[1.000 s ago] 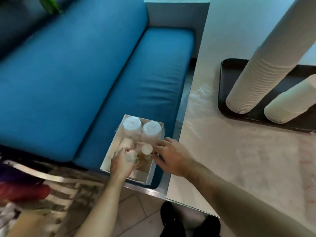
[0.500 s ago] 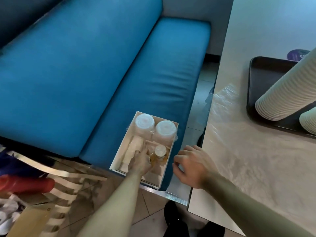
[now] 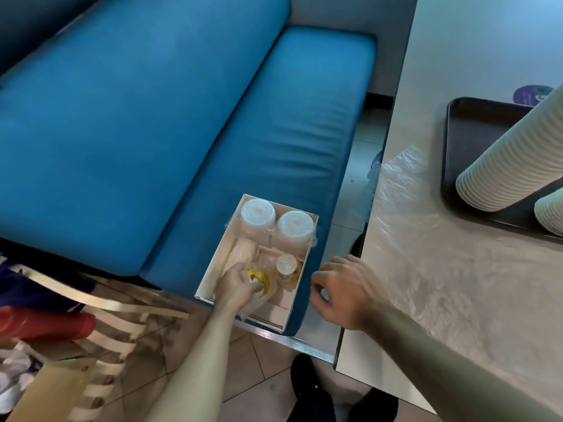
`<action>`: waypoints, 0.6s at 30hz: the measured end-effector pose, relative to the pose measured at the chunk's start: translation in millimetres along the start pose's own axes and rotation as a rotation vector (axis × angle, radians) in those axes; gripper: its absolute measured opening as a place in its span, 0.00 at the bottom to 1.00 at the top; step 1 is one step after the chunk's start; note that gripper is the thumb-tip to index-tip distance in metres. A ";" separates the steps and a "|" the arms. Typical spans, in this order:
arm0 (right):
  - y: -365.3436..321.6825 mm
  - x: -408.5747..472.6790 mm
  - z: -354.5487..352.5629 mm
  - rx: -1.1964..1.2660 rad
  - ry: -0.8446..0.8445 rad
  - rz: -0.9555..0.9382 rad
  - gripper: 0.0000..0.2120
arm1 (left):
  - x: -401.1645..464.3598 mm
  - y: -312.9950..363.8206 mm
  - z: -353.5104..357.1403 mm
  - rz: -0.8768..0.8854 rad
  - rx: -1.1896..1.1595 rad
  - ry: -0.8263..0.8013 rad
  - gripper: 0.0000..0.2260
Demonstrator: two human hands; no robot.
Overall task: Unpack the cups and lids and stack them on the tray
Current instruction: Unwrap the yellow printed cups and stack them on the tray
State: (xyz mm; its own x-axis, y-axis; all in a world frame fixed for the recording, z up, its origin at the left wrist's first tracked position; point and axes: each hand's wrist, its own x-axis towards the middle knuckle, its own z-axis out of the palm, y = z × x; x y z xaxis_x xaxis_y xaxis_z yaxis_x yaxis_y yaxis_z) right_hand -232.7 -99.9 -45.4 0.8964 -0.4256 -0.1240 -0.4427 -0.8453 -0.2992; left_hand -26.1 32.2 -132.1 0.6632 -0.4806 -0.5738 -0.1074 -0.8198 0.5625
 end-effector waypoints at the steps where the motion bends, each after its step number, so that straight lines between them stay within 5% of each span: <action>1: 0.1 -0.2 -0.1 0.000 -0.001 0.000 0.21 | -2.9 -2.3 -3.8 -0.021 -0.044 0.014 0.19; 8: -2.2 -2.3 -3.0 0.037 -0.021 -0.007 0.18 | -45.5 -12.2 -30.8 -0.055 -0.615 -0.045 0.22; 14: -12.3 -0.4 -17.6 0.200 -0.017 0.088 0.25 | -91.4 2.6 -46.3 -0.047 -1.074 -0.234 0.43; 18: -25.4 4.5 -35.5 0.753 -0.054 0.208 0.23 | -111.4 14.8 -47.5 -0.030 -1.257 -0.302 0.27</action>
State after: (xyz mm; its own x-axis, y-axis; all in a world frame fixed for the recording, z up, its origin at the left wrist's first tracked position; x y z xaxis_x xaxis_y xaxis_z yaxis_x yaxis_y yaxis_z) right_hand -218.2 -91.8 -4.8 0.8049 -0.5189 -0.2879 -0.4845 -0.2947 -0.8237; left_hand -66.5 88.4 -31.5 0.4432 -0.6531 -0.6140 0.7799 -0.0568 0.6233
